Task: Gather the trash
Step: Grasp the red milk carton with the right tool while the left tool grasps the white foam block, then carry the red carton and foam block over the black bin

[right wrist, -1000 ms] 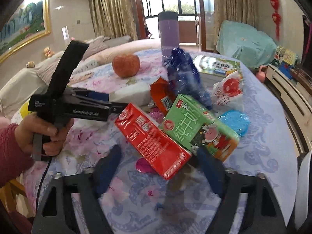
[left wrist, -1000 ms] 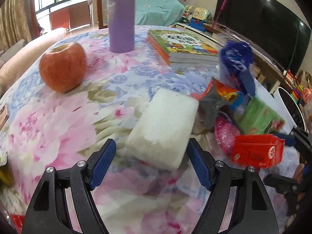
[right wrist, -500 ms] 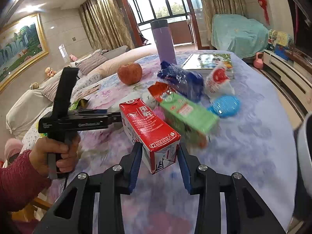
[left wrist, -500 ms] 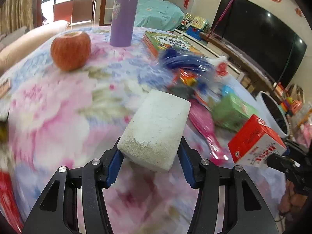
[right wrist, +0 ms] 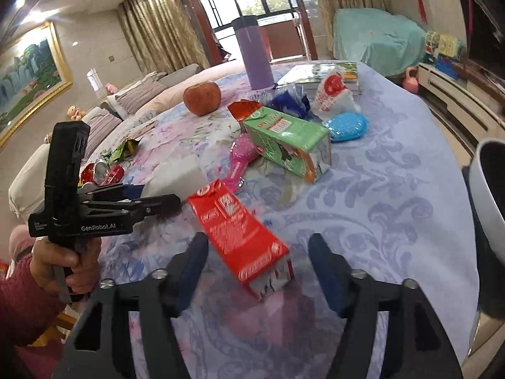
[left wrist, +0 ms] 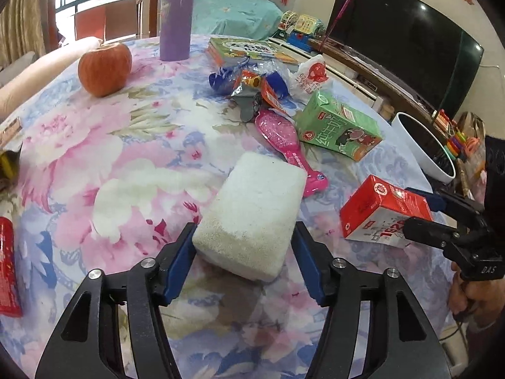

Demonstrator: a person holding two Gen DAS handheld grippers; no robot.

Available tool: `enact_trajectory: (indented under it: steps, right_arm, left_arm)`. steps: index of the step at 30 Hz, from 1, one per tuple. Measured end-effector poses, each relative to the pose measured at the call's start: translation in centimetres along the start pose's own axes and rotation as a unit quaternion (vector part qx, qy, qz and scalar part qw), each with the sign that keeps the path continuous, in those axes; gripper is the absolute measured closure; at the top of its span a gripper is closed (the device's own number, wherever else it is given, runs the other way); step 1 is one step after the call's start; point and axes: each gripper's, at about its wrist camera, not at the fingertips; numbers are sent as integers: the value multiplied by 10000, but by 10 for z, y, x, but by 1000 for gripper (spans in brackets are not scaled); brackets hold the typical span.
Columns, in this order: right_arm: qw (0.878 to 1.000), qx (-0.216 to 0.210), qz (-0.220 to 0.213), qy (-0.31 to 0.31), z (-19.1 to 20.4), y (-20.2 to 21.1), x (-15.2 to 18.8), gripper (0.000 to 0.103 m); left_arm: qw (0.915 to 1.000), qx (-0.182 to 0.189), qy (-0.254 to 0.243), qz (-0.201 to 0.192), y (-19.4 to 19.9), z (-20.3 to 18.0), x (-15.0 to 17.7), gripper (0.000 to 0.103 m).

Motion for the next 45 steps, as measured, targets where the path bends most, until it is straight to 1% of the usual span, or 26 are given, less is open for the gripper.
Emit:
enact_trajectory:
  steps: [4,5,6,7,10,11,13,17,22,27,33,38,40,45]
  right_arm:
    - [9999,-107,72,28,1,-9,-4,36]
    - [9997,-199,110,-1,2,-12,-4,39]
    - [9997,-223,113,-13,4,-13,-2,51]
    - [9997,-206,132,-7,6,-13,0,59]
    - [9998,-112,79,-145,4,-7,7,67]
    - [9997,-79,38,-208,1,-2,9,67]
    - [9992,29,-106,-384,-5,10,13,71]
    - [9957,266,-420,-777,-23,38,25,71]
    - [9910,555,-610,-1051,-42,64,38,71]
    - [9852,840,-802,-1262,-59,88,45,71]
    - [9774,1158,-979,-1473,-82,114,52,71]
    - [9690,1343,-1055,-1785,-106,128,63,71]
    - [9669,1496,-1051,-1782,-112,135,66,71]
    - [9624,1549,-1167,-1905,-126,147,70,71]
  left_arm:
    - [10000,-45,-74,7,-4,-2,3,40]
    - [10000,-38,-88,6,-4,-2,4,41]
    - [10000,-23,-76,-2,-3,-3,5,44]
    - [10000,5,-43,-3,-3,-3,5,49]
    - [9999,148,88,15,-1,-8,6,51]
    - [9998,189,105,13,0,-11,7,51]
    - [9996,257,97,-12,2,-19,7,51]
    - [9989,447,-90,-101,8,-46,8,51]
    - [9967,757,-283,-97,10,-82,6,51]
    - [9937,965,-570,-35,4,-122,4,51]
    - [9899,1100,-895,2,-1,-158,2,51]
    - [9869,1165,-1117,15,-5,-185,1,51]
    - [9859,1190,-1178,41,-8,-196,0,51]
    - [9840,1248,-1271,48,-13,-218,-3,51]
Point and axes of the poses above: each gripper's, at about its wrist camera, not at the fingertips, and y roughly against the way its jaws point, z to its left, x to its underside, and after that the axes turned 9 degrees about y, right-handed
